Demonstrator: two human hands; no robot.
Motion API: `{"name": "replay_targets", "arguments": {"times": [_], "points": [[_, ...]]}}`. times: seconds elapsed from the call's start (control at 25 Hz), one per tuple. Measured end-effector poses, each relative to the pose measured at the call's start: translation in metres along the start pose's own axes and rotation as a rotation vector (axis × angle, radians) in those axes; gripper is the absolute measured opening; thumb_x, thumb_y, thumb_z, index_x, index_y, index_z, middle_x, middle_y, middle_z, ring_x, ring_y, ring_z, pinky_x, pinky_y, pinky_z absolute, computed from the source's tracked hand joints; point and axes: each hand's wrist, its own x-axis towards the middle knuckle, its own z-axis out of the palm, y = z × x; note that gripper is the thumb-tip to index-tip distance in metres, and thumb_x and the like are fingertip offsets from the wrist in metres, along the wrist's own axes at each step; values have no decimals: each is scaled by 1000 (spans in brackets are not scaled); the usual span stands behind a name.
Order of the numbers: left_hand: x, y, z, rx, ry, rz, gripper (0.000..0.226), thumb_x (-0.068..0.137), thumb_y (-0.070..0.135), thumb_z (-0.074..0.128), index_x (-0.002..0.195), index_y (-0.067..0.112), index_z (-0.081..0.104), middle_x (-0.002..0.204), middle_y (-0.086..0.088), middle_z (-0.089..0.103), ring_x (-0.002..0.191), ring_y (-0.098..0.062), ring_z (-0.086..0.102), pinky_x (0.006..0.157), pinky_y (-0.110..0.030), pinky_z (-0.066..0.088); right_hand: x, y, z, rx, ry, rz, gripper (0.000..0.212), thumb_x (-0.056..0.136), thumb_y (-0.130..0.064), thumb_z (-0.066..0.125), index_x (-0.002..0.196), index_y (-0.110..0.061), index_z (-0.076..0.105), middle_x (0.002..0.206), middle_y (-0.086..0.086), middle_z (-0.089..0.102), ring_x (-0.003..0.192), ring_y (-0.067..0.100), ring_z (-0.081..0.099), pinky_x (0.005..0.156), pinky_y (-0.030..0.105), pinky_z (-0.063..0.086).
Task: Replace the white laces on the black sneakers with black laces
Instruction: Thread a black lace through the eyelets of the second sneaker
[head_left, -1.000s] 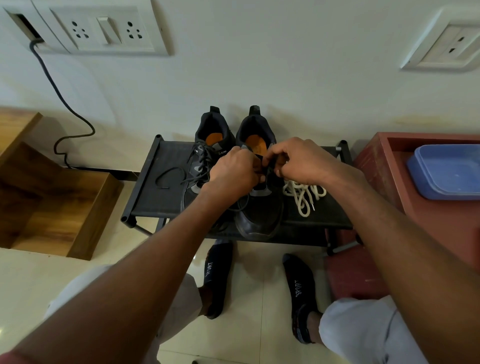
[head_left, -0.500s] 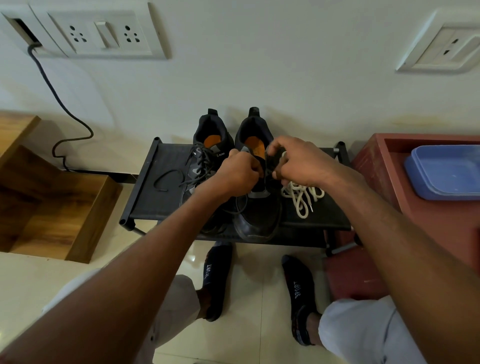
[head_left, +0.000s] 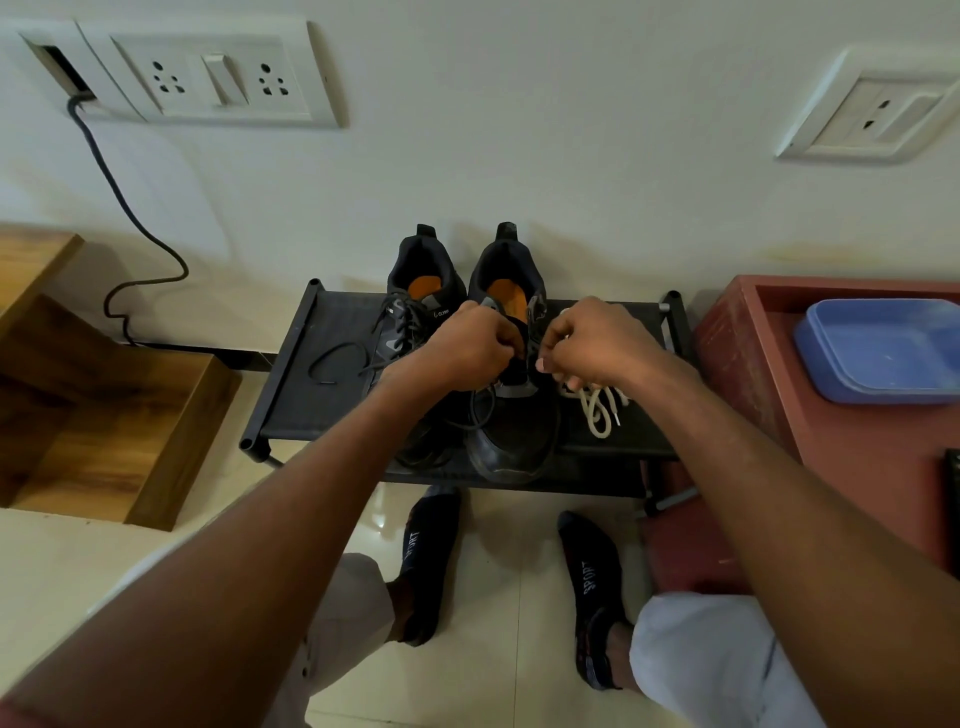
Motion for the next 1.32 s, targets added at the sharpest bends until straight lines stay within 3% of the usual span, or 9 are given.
{"name": "replay_targets", "arguments": {"times": [0.16, 0.48, 0.56, 0.64, 0.76, 0.96, 1.16, 1.24, 1.32], "points": [[-1, 6, -7, 59, 147, 45, 28, 90, 33, 79, 115, 23, 72, 116, -6, 51, 109, -26, 51, 97, -40, 47, -5, -7, -20, 76, 243, -71, 4, 85, -21, 78, 83, -19, 81, 76, -3, 76, 75, 20, 76, 75, 38, 65], [-17, 30, -20, -28, 51, 194, 26, 89, 33, 81, 113, 24, 77, 95, 16, 43, 101, -14, 47, 97, -36, 46, -24, -22, -67, 1575, 275, -319, 5, 105, -18, 53, 100, -16, 53, 89, 5, 71, 87, 23, 74, 83, 42, 59], [-15, 33, -16, 11, 69, 183, 25, 93, 30, 77, 117, 26, 76, 96, 15, 39, 103, -16, 46, 99, -37, 46, -22, -13, -63, 1211, 314, -207, 9, 105, -22, 57, 108, -14, 54, 90, 4, 66, 73, 14, 65, 75, 34, 58], [-9, 31, -15, 95, 105, 131, 27, 98, 23, 67, 124, 30, 70, 104, 5, 42, 110, -24, 47, 100, -42, 45, -17, 1, -50, 368, 300, -143, 22, 101, -29, 67, 117, -16, 59, 104, -1, 63, 79, 11, 62, 75, 30, 52], [-4, 26, -19, 160, 172, 14, 30, 98, 15, 60, 127, 21, 57, 123, -8, 47, 117, -34, 50, 98, -51, 48, -5, 8, -16, -189, -15, -137, 25, 91, -35, 80, 104, -15, 70, 102, 0, 70, 88, 19, 66, 79, 34, 52], [-12, 20, -20, 49, 101, -46, 26, 102, 24, 63, 123, 20, 49, 90, 1, 58, 79, -22, 60, 61, -34, 45, 3, 1, -17, -30, 154, -97, 13, 92, -29, 79, 95, -16, 78, 94, -3, 75, 82, 12, 70, 82, 35, 60], [-17, 8, -24, 85, -114, 80, 30, 105, 19, 59, 131, 32, 65, 95, 4, 55, 87, -20, 59, 80, -36, 47, -19, -11, -77, 1509, 168, -341, 11, 103, -28, 57, 96, -19, 58, 92, 2, 72, 88, 20, 71, 85, 40, 53], [-17, 7, -23, 93, -144, 88, 32, 106, 17, 57, 133, 32, 63, 90, 7, 52, 85, -19, 57, 79, -34, 44, -16, -3, -67, 1160, 160, -175, 20, 106, -32, 59, 103, -12, 57, 83, 1, 63, 66, 16, 61, 71, 34, 55], [-15, 8, -23, 104, -140, 97, 32, 105, 17, 57, 132, 33, 63, 91, 7, 54, 89, -21, 60, 83, -37, 49, -6, 7, -43, 293, 134, -73, 34, 99, -40, 70, 110, -10, 61, 93, 0, 64, 74, 16, 62, 70, 35, 56]]}}
